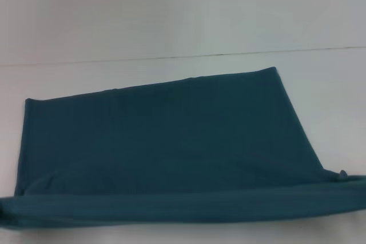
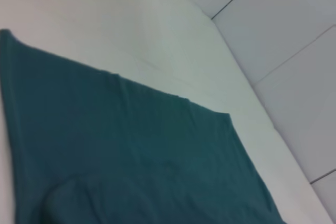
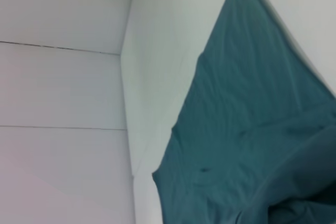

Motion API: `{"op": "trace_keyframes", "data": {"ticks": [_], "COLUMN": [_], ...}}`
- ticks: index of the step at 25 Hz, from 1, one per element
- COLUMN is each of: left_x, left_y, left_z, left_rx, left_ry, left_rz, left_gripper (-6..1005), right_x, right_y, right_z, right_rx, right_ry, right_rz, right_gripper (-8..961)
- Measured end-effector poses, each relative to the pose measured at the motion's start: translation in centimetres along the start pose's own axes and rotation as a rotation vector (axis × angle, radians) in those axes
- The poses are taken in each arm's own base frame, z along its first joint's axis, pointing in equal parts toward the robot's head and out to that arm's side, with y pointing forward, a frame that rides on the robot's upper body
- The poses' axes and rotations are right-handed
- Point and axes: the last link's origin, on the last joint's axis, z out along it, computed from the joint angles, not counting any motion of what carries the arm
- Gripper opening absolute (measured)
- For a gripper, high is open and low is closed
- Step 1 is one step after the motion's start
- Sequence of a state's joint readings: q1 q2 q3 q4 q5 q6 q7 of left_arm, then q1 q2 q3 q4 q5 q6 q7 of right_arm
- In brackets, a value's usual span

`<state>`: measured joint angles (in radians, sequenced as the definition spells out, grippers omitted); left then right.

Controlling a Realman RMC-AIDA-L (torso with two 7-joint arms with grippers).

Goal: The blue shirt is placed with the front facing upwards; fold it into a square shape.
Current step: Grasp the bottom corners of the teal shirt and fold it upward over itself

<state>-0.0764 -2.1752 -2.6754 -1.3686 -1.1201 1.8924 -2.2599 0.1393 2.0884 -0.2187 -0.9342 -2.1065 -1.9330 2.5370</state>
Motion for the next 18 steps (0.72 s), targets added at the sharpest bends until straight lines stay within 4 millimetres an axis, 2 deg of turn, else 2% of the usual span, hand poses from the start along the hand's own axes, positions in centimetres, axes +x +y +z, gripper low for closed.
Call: {"op": "trace_keyframes", "data": {"ticks": [5,8,9,10,18], "left_x": [1.7,3.1,4.4,4.4,9.6], "left_y": [0.0,-0.2,-0.3,-0.3,-2.2], "left_z": [1.1,1.6,2.2,2.2,6.3], "left_rx": [-0.006,0.006,0.012,0.012,0.029], "left_ry": [0.024,0.048,0.058,0.058,0.102], "left_rz": [0.028,0.051,0.074,0.074,0.091], "left_gripper": [0,0,0,0,0], "right_x": [-1.4,-2.6,-3.1,-3.6,-8.2], "right_y": [1.4,2.3,2.6,2.8,5.3], "right_z": [1.2,2.9,3.5,4.1,8.8], "right_rx": [-0.048,-0.072,-0.078,-0.081,-0.053], "right_ry": [-0.005,-0.002,0.0,-0.001,-0.015], "right_rz": [-0.04,-0.061,-0.068,-0.072,-0.138], "right_gripper": [100,100,100,101,100]}}
